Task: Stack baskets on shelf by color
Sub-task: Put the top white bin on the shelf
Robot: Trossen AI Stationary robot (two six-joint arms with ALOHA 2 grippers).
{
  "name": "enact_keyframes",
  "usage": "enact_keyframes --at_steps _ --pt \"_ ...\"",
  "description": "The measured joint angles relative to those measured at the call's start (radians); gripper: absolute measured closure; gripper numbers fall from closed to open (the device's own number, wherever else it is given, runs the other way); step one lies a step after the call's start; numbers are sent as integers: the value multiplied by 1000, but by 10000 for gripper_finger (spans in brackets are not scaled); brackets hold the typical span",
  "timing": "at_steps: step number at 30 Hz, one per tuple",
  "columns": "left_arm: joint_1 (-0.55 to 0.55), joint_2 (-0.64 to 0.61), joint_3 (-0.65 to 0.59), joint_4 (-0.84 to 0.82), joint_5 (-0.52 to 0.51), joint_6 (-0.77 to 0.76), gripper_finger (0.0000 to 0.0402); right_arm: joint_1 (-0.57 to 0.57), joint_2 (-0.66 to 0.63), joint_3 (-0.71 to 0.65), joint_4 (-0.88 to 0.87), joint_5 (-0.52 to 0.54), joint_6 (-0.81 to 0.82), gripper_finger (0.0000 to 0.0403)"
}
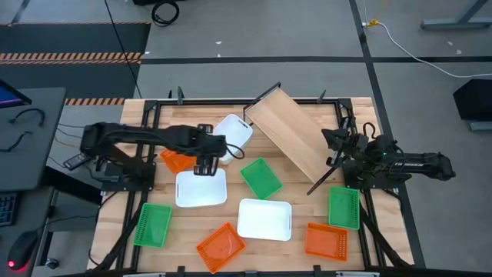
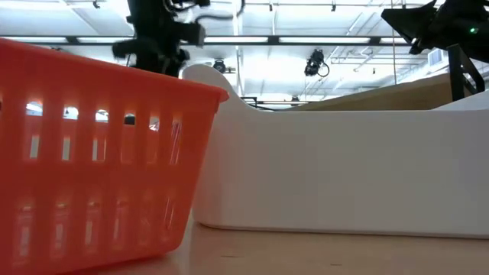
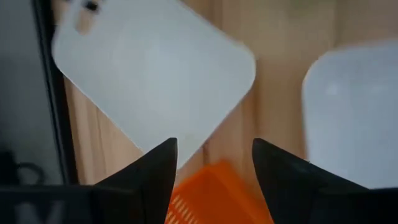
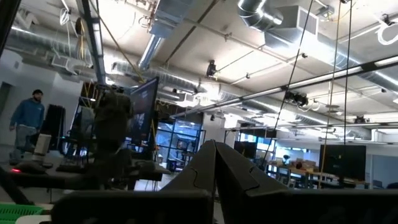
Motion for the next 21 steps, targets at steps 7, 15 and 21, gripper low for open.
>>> enact_keyframes --at_steps 7,15,21 --pt "-2 88 6 -1 -28 88 171 0 0 0 -4 0 -3 388" --pt "18 152 6 14 -23 139 157 0 0 0 -8 0 -3 388" --pt "51 204 6 28 -2 142 173 0 0 0 -19 0 5 388"
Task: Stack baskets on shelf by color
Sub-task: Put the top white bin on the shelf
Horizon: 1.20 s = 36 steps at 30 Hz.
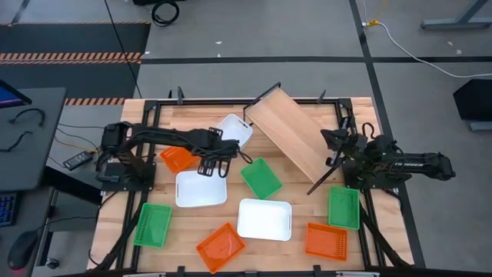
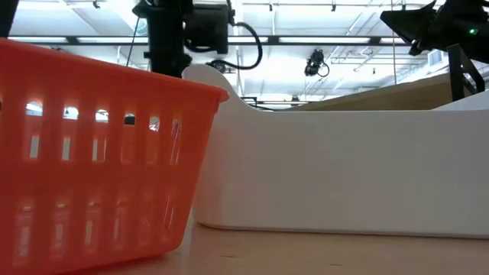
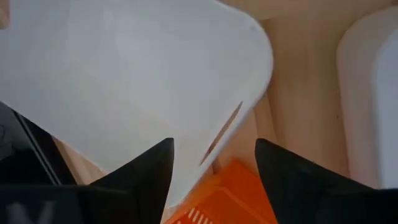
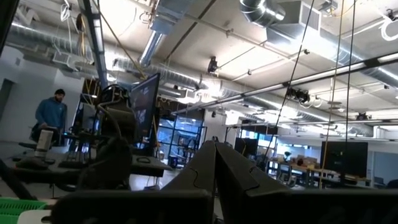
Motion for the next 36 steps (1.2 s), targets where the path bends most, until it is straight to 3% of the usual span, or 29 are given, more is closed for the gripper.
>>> enact_keyframes --at_steps 8,16,29,36 --pt "42 27 0 17 26 31 231 0 0 0 -6 0 -3 388" --pt "37 27 0 13 63 38 383 0 0 0 -12 57 -8 388" --pt "-33 27 1 -73 -15 20 395 0 0 0 -12 82 -8 388" --pt "-49 26 129 -214 -98 -46 395 0 0 0 -12 82 -8 388"
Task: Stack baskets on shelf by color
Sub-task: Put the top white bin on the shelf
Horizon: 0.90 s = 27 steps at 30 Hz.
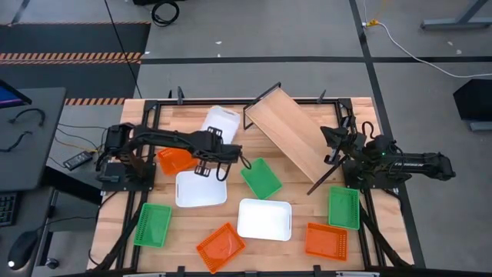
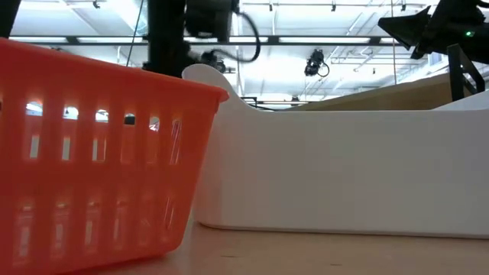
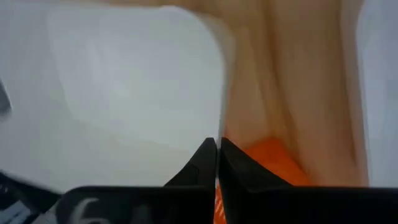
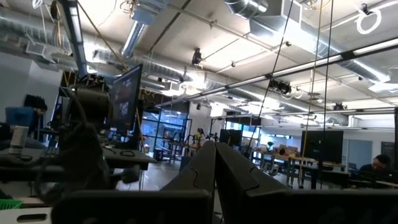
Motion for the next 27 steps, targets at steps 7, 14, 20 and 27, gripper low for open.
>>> enact_keyframes --at_steps 7,14,20,27 --pt "3 0 255 -162 -50 -24 396 0 0 0 0 0 0 388" --pt "31 -2 511 -355 -181 -17 396 0 0 0 0 0 0 388" --pt "79 15 709 -293 -202 141 397 0 0 0 2 -2 0 388" --pt "137 50 739 -73 12 366 397 0 0 0 8 -10 1 388"
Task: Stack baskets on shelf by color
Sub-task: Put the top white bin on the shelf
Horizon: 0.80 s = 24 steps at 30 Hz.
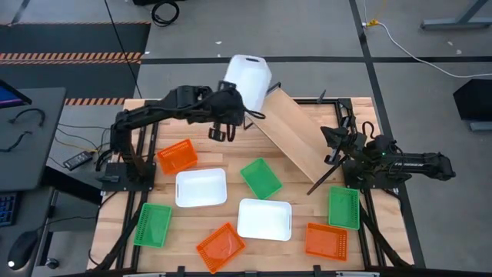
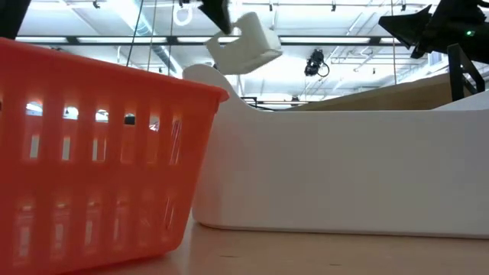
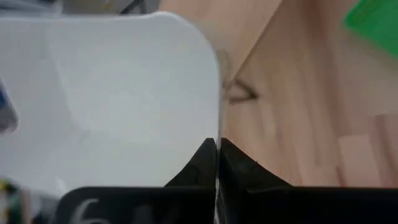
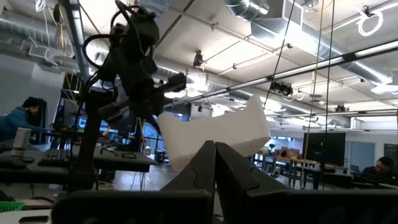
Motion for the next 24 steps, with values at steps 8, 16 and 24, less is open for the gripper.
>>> enact_keyframes --at_steps 8,16,24 --pt "37 87 -3 96 69 326 397 0 0 0 -7 -1 0 388" --pt "56 136 -2 235 137 531 397 1 0 0 -52 6 1 388" --pt "78 182 -2 211 187 533 397 2 0 0 -48 7 9 388"
